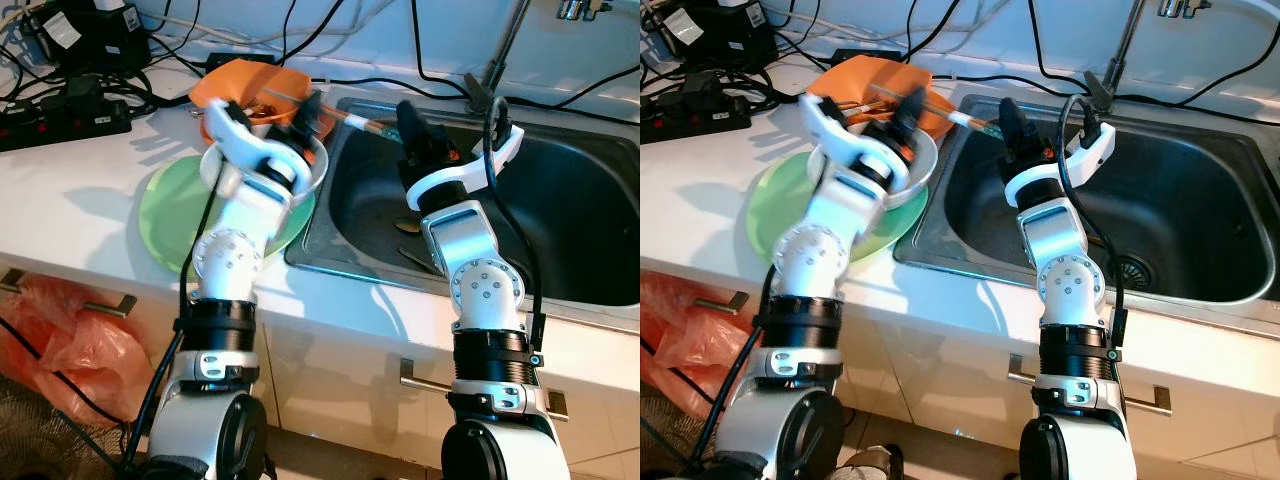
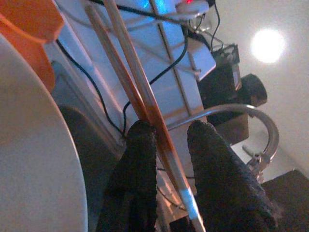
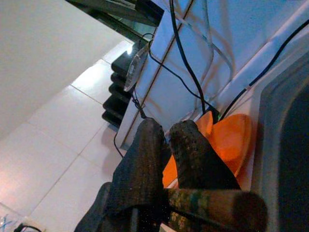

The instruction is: Kitchen organization

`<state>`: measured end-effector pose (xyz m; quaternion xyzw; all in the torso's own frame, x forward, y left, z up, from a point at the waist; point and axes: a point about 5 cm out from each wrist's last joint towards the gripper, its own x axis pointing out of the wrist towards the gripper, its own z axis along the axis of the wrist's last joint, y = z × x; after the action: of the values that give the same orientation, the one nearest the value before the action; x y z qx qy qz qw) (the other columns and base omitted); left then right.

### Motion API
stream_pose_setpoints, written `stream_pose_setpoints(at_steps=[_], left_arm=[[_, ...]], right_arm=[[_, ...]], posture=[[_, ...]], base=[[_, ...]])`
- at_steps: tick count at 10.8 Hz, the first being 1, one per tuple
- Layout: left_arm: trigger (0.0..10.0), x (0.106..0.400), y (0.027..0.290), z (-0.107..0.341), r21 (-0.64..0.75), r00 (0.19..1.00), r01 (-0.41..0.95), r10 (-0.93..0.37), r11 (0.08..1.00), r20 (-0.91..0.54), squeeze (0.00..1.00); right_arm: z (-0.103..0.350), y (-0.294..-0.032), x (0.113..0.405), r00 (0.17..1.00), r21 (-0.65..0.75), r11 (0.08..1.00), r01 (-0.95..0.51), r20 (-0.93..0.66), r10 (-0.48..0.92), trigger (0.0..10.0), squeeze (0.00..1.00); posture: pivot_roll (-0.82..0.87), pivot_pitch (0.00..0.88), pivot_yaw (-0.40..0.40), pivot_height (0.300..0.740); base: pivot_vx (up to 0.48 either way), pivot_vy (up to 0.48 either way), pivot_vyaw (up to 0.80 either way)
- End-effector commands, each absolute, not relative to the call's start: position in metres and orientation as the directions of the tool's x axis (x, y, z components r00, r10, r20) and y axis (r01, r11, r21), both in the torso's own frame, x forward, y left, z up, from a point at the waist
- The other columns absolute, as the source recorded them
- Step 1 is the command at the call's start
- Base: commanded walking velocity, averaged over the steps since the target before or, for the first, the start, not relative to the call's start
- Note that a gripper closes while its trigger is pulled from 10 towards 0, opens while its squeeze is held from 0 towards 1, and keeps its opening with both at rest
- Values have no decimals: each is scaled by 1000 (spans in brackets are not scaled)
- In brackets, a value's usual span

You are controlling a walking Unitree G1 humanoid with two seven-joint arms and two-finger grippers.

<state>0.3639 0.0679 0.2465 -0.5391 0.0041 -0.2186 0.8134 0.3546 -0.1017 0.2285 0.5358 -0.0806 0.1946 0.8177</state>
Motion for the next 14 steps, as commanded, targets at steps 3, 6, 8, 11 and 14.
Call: stream_pose_setpoints(at_steps=[3,6,8,11,14], left_arm=[[10000,343,32,257,-766,807,523,-506,374,303,1000],[10000,331,43,264,-617,747,632,-578,469,327,1000],[10000,321,53,265,-480,713,690,-626,542,317,1000],[10000,309,70,256,-180,676,737,-714,651,183,1000],[10000,304,90,229,-96,693,719,-721,688,17,1000]], right_arm=[[231,-99,362,941,858,387,-338,293,170,0,0],[226,-125,369,971,855,467,-226,237,34,0,0],[223,-142,372,975,831,533,-160,219,-48,0,0],[215,-171,372,971,778,626,-54,188,-150,0,0],[203,-178,371,969,597,798,78,141,-200,4784,0]], posture=[[62,84,21,740],[73,80,19,740],[76,80,18,740],[87,85,13,740],[88,85,12,740]], base=[[0,0,0],[0,0,0],[0,0,0],[0,0,0],[0,0,0]])
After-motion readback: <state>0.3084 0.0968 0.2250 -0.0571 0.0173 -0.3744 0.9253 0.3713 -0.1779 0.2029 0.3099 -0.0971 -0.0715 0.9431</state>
